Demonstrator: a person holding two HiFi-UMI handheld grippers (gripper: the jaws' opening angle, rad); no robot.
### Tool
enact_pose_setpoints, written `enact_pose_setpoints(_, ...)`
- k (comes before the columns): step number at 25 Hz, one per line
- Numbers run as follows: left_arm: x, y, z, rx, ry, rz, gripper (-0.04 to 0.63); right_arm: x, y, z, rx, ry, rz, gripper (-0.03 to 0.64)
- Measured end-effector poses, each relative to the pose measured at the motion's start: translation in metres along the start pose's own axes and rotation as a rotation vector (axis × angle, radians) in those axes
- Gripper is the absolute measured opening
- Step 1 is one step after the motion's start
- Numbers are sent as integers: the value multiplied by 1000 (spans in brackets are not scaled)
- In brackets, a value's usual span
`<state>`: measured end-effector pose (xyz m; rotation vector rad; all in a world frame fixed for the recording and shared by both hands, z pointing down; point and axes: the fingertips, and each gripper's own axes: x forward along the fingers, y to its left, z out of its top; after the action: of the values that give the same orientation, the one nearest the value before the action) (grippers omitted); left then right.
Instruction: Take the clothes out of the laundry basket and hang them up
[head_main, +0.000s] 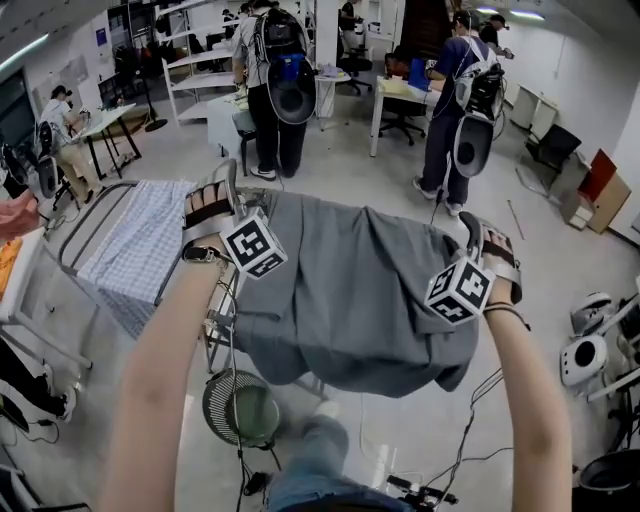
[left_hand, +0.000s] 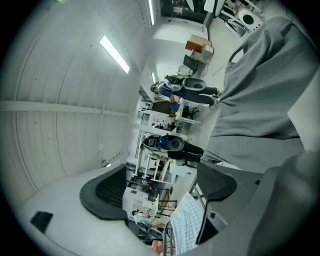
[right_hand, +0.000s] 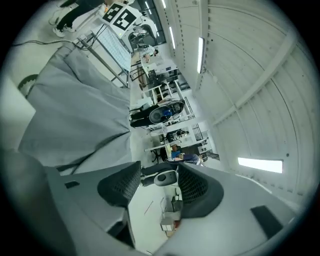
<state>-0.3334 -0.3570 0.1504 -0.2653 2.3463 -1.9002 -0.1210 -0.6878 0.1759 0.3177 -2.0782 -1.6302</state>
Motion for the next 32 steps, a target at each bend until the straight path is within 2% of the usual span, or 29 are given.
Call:
enact_pose_setpoints(4,-49,20,-6,-75,-30,22,417,-42,-7,-1,82,-19,-18,232)
enact_pose_setpoints(11,-108,31,-24,-348,-30,-1,417,-91,-25,-3,309,-65,-40,232)
enact_pose_setpoints(15,-137,31,-45,-491,-30,-36,417,-124,-32,3,505,-131,-62,232)
enact_pose_setpoints(17,-159,28,-54,-565,-45,-56,417,-142,-28,6,605,-175,-34,232)
enact_pose_setpoints(19,-184,25,-58,-641,-95,-77,417,-159,-15,12,685,-222,32,232)
enact_pose_setpoints(22,-222,21,-60,-744,-192,-116,417,-181,9,24,741,-281,112,232)
enact_pose_setpoints(28,-273,23,-67,-878,-293,-123,417,-217,28,41,839,-364,110,232)
enact_pose_setpoints(32,-291,19,-75,-895,-314,-134,417,-230,37,48,934,-380,120,222)
